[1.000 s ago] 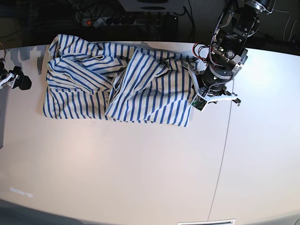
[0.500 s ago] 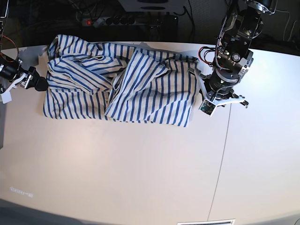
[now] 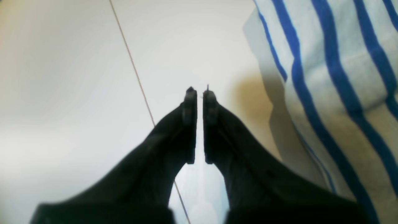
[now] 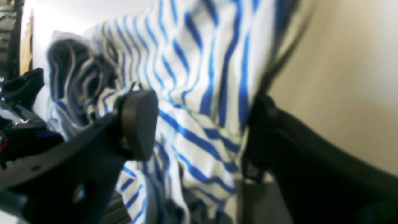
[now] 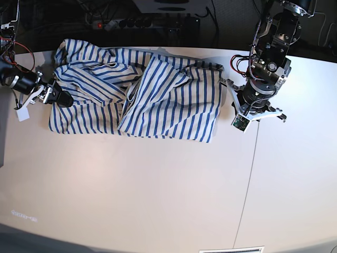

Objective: Fold the T-shirt properly

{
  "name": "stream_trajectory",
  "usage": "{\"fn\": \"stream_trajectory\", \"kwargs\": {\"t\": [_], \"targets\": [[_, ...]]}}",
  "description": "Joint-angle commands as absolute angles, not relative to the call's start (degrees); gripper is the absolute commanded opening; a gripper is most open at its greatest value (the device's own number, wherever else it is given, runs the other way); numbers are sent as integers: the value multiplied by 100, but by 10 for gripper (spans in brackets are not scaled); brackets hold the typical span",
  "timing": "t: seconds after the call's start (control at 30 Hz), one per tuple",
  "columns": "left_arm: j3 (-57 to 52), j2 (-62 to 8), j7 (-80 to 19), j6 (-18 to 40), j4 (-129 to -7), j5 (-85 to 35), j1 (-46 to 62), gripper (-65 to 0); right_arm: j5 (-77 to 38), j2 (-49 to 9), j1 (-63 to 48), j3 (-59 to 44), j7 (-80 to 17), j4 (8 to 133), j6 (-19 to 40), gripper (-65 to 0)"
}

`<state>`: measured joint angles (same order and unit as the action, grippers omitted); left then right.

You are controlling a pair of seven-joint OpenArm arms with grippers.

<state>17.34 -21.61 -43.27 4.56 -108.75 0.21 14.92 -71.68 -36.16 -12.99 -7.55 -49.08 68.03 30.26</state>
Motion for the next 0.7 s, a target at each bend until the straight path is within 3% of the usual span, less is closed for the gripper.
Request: {"fn": "stream_trajectory", "kwargs": {"t": [0.0,0.23,0.3,0.43,0.67], "targets": [[1717,-2196,-4228,539,-10986,38,1446,-577,-6547,-3579,-1417,-574,-5516,6737,3260,-214],[1717,-2211,-4237,541,-10982,40,1448,-577,-6469,-3356,-1417,-528,-5511,6737,3260,-230],[1717,-2228,-4268,541,-10980,43,1448,-577,-6392,-3330,-1417,-528,-5468,6737,3258,-332],[1717,-2359,-4268,539,-10980,40,1448,-577,-6388,-3330,-1417,-528,-5280,6737,3260,-650],[1695,-2495,-4268,495,-10980,21,1450,-578,-5690,-3332,-1374,-534,-4790,6737,3258,-650]]}}
